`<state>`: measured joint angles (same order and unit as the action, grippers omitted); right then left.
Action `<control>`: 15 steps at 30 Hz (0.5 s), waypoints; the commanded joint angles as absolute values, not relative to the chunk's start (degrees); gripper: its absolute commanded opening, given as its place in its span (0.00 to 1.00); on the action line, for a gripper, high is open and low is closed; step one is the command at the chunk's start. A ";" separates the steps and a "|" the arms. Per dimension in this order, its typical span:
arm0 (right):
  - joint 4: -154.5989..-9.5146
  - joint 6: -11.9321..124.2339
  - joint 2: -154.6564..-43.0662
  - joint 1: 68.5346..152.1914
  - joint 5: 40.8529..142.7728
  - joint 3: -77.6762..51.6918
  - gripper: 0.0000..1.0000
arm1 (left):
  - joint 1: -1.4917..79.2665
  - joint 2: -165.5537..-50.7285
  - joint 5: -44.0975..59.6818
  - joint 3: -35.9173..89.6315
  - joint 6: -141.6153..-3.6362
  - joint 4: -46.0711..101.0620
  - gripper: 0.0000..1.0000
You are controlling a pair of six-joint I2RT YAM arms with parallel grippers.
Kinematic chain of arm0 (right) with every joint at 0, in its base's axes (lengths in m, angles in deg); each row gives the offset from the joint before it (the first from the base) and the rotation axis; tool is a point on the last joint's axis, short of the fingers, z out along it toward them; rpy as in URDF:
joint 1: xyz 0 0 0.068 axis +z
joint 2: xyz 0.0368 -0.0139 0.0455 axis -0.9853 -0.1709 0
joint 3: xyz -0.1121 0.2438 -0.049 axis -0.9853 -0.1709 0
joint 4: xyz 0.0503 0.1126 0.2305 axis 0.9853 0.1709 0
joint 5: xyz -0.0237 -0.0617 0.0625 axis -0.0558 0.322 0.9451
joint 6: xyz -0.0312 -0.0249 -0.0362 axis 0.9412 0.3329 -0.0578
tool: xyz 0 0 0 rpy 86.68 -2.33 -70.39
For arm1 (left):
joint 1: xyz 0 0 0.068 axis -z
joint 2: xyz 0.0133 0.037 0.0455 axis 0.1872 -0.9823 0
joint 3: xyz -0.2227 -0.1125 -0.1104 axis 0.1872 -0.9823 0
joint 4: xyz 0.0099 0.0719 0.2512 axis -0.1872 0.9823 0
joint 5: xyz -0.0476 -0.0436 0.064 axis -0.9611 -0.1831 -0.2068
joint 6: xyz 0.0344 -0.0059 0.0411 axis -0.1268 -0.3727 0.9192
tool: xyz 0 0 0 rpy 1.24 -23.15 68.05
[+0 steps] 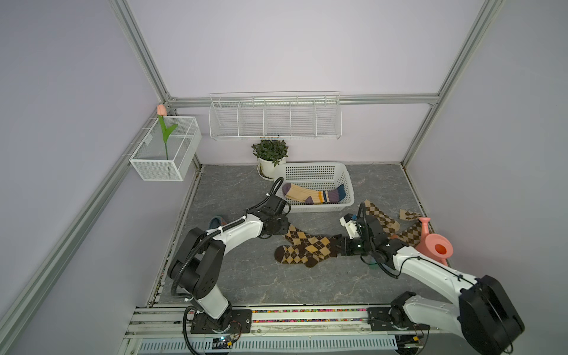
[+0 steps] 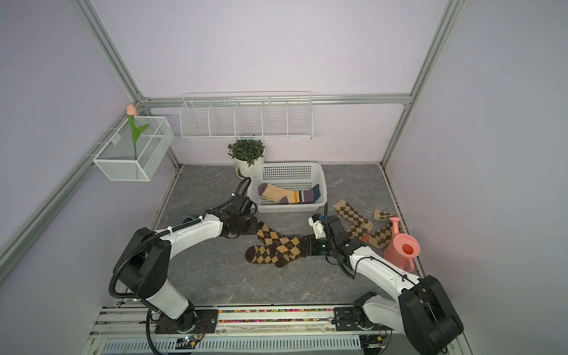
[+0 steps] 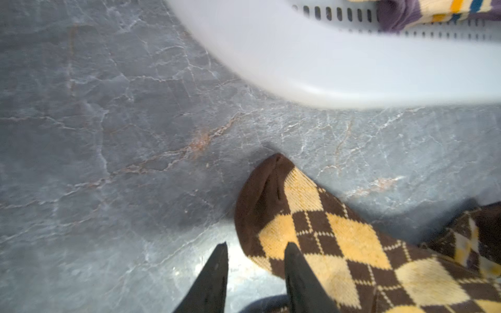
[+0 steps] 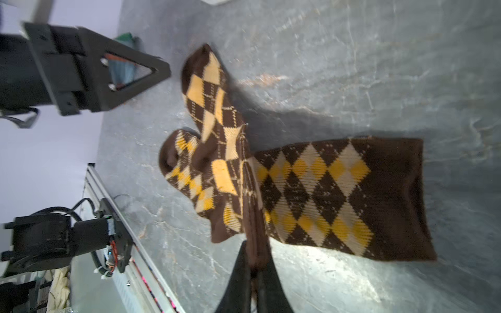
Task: Place the socks together as a pair
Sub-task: Flatten out the sock.
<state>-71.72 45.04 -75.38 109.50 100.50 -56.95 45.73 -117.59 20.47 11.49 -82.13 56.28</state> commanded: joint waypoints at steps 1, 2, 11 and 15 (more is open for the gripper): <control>-64.52 46.33 -70.24 109.94 100.12 -53.53 0.07 | 45.94 -114.76 22.23 11.46 -82.48 58.39 0.39; -63.43 46.62 -69.46 109.91 100.14 -52.94 0.07 | 45.88 -114.99 22.11 11.57 -82.19 58.36 0.40; -60.28 47.75 -68.99 109.86 103.19 -52.84 0.07 | 48.10 -119.76 15.54 11.57 -81.41 52.11 0.49; -61.03 48.20 -70.15 109.87 103.46 -54.35 0.07 | 51.16 -121.19 15.76 13.23 -81.04 50.14 0.55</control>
<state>-61.99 46.95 -69.37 109.57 102.21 -52.80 49.44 -120.06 16.69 11.53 -81.54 52.98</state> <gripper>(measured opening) 0.069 0.542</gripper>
